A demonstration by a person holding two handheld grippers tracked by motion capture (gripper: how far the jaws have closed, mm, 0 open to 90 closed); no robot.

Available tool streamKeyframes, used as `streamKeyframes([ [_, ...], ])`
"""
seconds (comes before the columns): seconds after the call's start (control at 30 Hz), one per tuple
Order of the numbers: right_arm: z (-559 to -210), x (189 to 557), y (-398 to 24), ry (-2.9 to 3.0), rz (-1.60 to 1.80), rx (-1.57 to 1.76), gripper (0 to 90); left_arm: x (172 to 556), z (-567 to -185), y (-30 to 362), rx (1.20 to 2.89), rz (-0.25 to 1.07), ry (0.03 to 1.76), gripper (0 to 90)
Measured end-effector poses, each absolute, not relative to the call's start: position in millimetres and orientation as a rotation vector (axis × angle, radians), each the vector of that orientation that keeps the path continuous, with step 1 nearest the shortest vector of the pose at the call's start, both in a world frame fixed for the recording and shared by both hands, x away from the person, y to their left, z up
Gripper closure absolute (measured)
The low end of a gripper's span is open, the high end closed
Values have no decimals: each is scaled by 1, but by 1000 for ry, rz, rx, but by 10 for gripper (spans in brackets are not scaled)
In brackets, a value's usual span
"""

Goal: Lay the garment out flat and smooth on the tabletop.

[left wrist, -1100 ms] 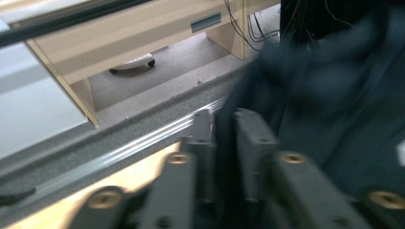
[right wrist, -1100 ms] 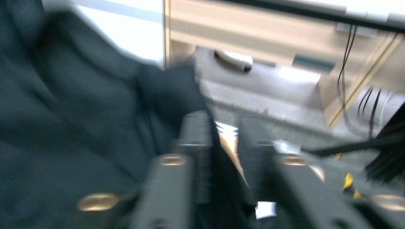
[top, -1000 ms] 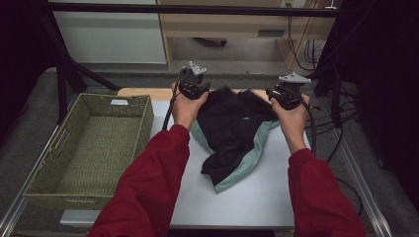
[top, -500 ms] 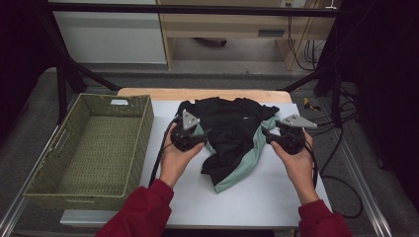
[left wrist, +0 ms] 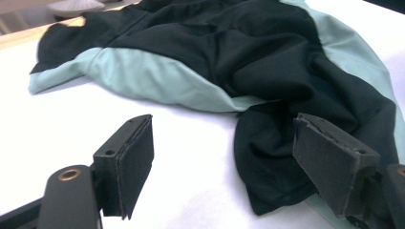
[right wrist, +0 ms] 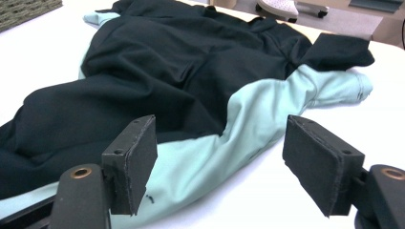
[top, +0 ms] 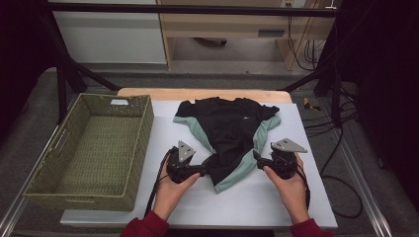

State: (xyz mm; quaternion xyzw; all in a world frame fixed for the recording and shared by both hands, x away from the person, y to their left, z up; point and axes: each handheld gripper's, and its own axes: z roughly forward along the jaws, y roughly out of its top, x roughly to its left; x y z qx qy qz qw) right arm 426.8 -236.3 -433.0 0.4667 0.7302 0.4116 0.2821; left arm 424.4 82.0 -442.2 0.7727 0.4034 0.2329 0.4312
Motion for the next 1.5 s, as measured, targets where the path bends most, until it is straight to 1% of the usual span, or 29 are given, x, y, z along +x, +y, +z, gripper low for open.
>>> streamKeyframes([
  [0.27,-441,412,-229,2023,1102,1289,276,403,-447,101,1900,569,1067,206],
  [0.4,-444,407,-223,2054,1109,1285,279,387,-458,105,1922,546,1067,206],
  [0.5,-445,402,-216,2085,1117,1269,299,377,-464,103,1930,515,1061,206],
  [0.6,-448,398,-208,2117,1119,1253,326,373,-467,102,1940,522,1055,201],
  [0.83,-452,391,-196,2170,1134,1212,400,372,-466,109,1932,549,1075,207],
  [1.07,-456,384,-188,2206,1125,1189,432,372,-469,113,1933,558,1086,209],
  [1.37,-466,372,-169,2302,1129,1114,554,371,-469,112,1934,548,1079,211],
  [1.5,-470,370,-160,2341,1117,1081,569,371,-468,112,1933,550,1075,212],
])
